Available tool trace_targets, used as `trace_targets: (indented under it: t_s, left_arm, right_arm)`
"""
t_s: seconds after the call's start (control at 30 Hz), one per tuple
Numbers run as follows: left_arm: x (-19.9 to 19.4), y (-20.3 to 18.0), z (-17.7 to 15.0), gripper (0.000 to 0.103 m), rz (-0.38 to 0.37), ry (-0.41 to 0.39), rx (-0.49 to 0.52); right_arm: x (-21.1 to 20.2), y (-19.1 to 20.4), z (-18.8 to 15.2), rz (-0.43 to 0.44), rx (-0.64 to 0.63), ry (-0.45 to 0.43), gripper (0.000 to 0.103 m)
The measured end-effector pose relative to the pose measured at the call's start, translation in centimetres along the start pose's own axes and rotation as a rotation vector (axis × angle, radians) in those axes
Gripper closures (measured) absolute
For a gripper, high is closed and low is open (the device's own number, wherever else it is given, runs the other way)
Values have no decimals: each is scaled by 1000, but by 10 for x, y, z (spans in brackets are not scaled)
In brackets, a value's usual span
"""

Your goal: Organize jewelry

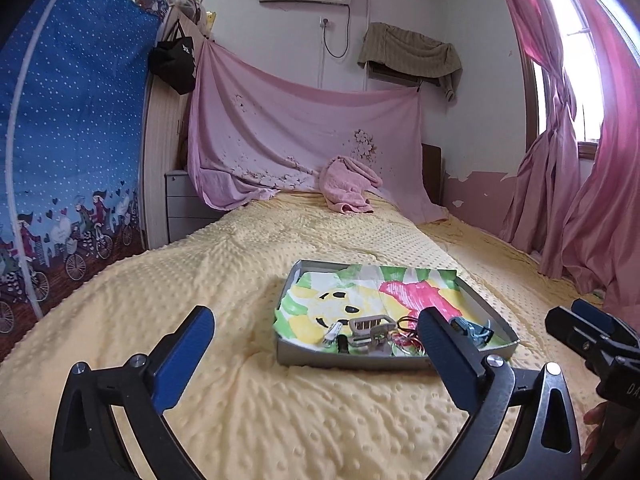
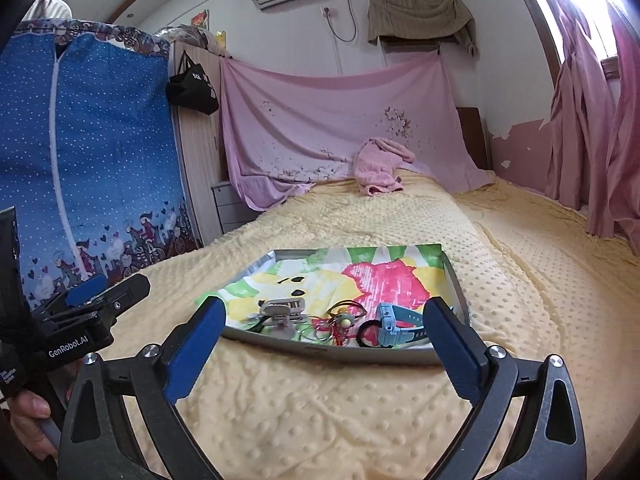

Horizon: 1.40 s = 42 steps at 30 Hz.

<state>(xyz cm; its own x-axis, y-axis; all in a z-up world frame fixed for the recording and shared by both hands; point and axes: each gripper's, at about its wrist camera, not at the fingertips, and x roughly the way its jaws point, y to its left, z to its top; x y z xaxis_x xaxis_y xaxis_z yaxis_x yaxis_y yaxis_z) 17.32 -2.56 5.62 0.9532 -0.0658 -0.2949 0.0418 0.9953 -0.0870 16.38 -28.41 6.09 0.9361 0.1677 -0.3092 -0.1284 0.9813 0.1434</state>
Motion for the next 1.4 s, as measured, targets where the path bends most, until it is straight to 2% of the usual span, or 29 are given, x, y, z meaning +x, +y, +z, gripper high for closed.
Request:
trace_targets:
  t_s: [0.6, 0.9, 1.07, 1.17, 1.4]
  left_arm:
    - [-80, 12, -35, 0, -4, 13, 52]
    - [-102, 11, -54, 0, -16, 34, 103]
    - [-109, 14, -58, 0, -39, 43, 75]
    - [-111, 12, -62, 0, -20, 52, 115]
    - [-110, 20, -74, 0, -24, 62, 54]
  right_arm:
    - [-88, 22, -42, -50, 28, -6, 2]
    - [-104, 32, -67, -73, 8, 43, 2]
    - [-112, 33, -77, -84, 14, 56, 2]
    - [-118, 35, -80, -98, -7, 54, 2]
    - [-119, 35, -79, -129, -45, 49, 2]
